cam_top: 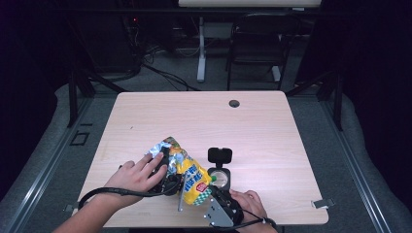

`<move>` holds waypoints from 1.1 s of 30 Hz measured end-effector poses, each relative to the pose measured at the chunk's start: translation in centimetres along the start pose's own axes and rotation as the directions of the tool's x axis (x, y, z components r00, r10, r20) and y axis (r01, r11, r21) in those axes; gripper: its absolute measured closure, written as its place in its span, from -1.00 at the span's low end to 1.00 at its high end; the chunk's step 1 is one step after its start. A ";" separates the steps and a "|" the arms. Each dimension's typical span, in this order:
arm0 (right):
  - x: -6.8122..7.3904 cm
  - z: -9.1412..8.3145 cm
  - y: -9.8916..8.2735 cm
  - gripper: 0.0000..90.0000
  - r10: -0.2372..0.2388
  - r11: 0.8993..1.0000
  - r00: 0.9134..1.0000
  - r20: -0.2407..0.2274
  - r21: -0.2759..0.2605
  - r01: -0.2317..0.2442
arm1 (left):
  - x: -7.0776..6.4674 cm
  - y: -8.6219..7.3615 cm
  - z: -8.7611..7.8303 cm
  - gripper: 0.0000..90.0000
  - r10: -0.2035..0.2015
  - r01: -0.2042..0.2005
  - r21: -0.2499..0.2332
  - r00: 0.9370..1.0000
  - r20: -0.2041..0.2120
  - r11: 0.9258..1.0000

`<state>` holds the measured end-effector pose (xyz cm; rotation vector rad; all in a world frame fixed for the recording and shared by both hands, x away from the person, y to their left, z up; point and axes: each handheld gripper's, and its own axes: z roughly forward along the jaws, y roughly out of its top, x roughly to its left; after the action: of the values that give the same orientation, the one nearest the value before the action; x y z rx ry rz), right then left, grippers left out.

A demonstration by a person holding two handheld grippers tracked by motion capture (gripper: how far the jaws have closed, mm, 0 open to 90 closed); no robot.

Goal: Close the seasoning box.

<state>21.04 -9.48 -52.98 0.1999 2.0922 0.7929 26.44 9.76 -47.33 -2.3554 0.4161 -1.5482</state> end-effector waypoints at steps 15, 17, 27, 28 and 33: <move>0.0 0.0 0.0 1.00 -0.007 1.000 1.000 0.000 0.000 0.007 | 0.2 0.2 -0.1 0.25 0.045 -0.045 0.003 0.999 -0.018 0.999; 0.0 0.0 0.0 1.00 -0.008 1.000 1.000 0.000 0.001 0.008 | 0.3 0.2 -0.2 0.25 0.054 -0.054 0.005 0.998 -0.017 0.999; 0.1 0.0 0.0 1.00 -0.012 1.000 1.000 0.001 0.002 0.012 | 0.5 0.3 -0.2 0.25 0.068 -0.068 0.005 0.998 -0.005 0.998; 0.1 0.0 0.0 1.00 -0.013 1.000 1.000 0.002 0.002 0.013 | 0.5 0.3 -0.2 0.25 0.069 -0.069 0.006 0.997 -0.021 0.998; 0.1 0.0 0.0 1.00 -0.013 1.000 1.000 0.005 -0.004 0.013 | 0.7 0.3 -0.3 0.25 0.082 -0.082 0.009 0.996 -0.023 0.997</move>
<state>20.97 -9.40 -53.07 0.1858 2.0850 0.7880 26.41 9.22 -46.76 -2.2864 0.5049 -1.5389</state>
